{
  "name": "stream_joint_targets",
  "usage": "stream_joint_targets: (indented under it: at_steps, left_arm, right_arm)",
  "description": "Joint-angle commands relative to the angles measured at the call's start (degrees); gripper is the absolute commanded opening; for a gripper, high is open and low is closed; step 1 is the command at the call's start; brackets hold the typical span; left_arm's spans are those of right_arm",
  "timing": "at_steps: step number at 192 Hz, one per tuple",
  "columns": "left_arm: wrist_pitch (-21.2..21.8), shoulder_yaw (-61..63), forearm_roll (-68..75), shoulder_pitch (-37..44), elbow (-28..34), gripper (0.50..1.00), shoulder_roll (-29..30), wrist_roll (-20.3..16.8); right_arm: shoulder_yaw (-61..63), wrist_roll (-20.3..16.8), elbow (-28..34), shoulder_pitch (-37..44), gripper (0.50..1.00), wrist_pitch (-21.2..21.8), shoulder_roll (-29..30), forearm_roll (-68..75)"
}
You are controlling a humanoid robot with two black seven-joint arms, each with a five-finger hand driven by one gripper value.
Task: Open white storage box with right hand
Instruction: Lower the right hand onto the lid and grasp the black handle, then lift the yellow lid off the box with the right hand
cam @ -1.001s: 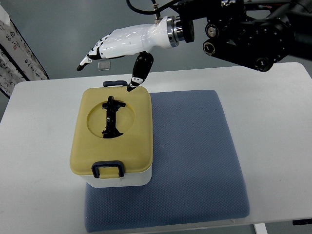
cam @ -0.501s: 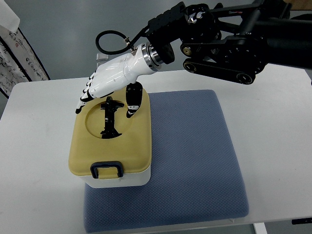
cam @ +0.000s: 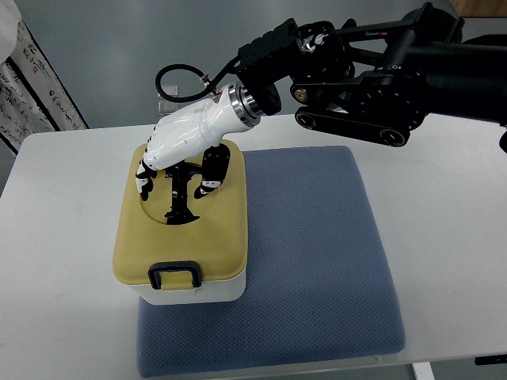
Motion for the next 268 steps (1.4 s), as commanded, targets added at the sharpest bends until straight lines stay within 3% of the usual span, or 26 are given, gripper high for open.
stream_joint_targets:
  at_steps: [1,12,47,106,218,268]
  left_arm:
    - [0.0,0.03,0.0,0.0,0.06,1.0,0.0,0.0]
    - [0.0,-0.06,0.0,0.0,-0.02,1.0,0.0,0.0]
    - [0.0,0.03,0.0,0.0,-0.02,1.0,0.0,0.0]
    - [0.0,0.03,0.0,0.0,0.06,1.0,0.0,0.0]
    - [0.0,-0.06,0.0,0.0,-0.02,1.0,0.0,0.0]
    - [0.0,0.03,0.0,0.0,-0.02,1.0,0.0,0.0]
  right_arm:
    - [0.15,0.0,0.0,-0.05,0.68,-0.03,0.0,0.06]
    - [0.33,0.0,0.0,-0.22,0.639,-0.03,0.0,0.06]
    - [0.42,0.0,0.09,-0.31,0.611,-0.03,0.26,0.14]
    - [0.59,0.0,0.09,-1.45,0.5,-1.7,0.44,0.06]
    - [6.13,0.0,0.0,-0.57,0.5,-1.0,-0.53,1.29]
    - [11.75,0.0,-0.18,-2.15,0.5,-1.53,-7.73,5.94]
